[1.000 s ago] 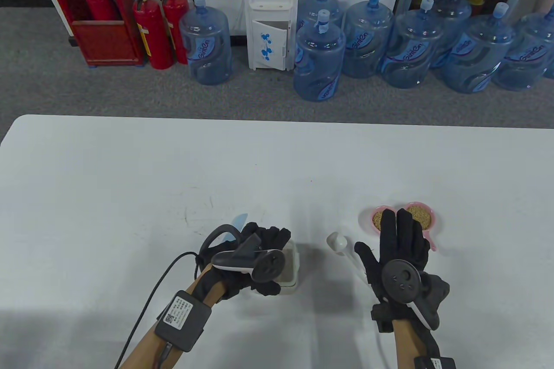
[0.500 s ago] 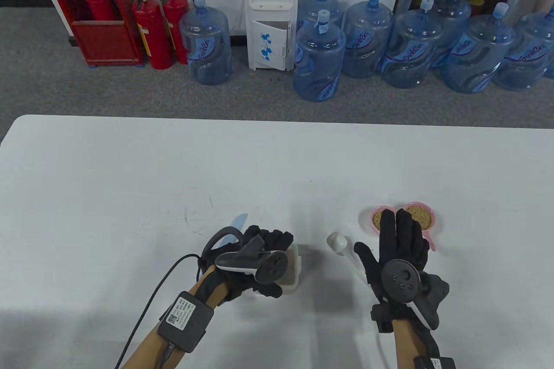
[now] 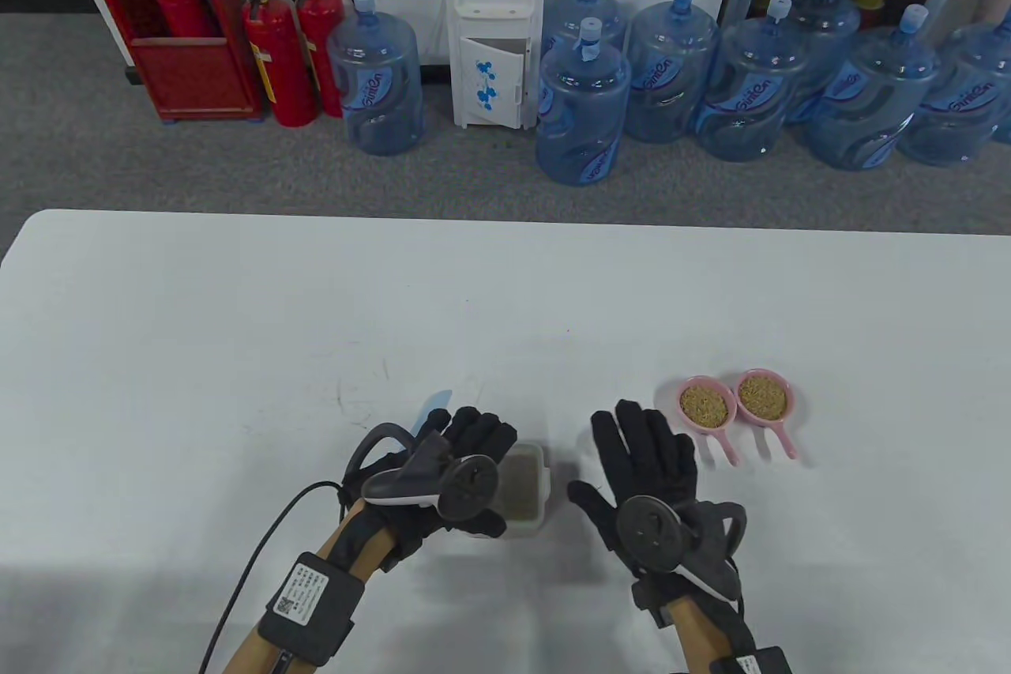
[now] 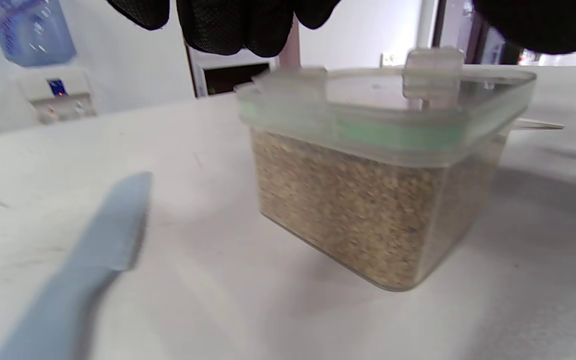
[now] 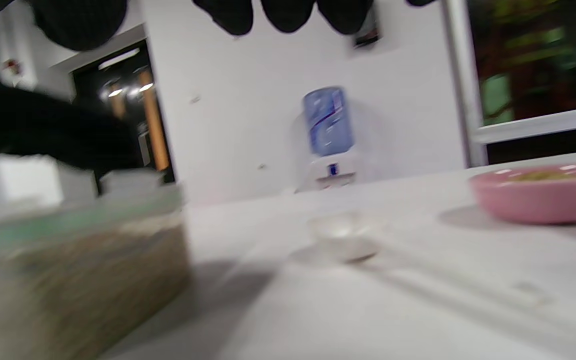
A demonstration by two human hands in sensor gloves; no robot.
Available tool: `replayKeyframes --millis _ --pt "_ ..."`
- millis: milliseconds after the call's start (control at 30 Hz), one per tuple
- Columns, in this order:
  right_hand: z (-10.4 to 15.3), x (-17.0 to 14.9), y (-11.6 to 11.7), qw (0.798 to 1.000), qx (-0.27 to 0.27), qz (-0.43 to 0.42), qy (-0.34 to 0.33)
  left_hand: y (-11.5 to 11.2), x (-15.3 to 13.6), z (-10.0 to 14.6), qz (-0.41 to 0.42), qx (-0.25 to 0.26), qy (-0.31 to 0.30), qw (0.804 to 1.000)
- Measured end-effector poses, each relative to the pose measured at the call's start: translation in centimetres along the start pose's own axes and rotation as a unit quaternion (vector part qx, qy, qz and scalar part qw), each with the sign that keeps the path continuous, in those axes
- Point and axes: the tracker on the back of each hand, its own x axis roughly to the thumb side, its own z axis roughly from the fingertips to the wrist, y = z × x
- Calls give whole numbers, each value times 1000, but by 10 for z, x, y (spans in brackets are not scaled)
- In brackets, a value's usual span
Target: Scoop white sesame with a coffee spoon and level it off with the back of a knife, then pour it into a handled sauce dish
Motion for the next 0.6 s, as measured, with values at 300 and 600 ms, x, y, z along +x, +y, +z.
replayKeyframes --millis 300,600 --pt "-5 39 32 991 91 60 -80 -14 -5 37 -10 57 41 997" --pt "-5 39 36 991 92 64 -80 -29 -15 40 85 49 146 984"
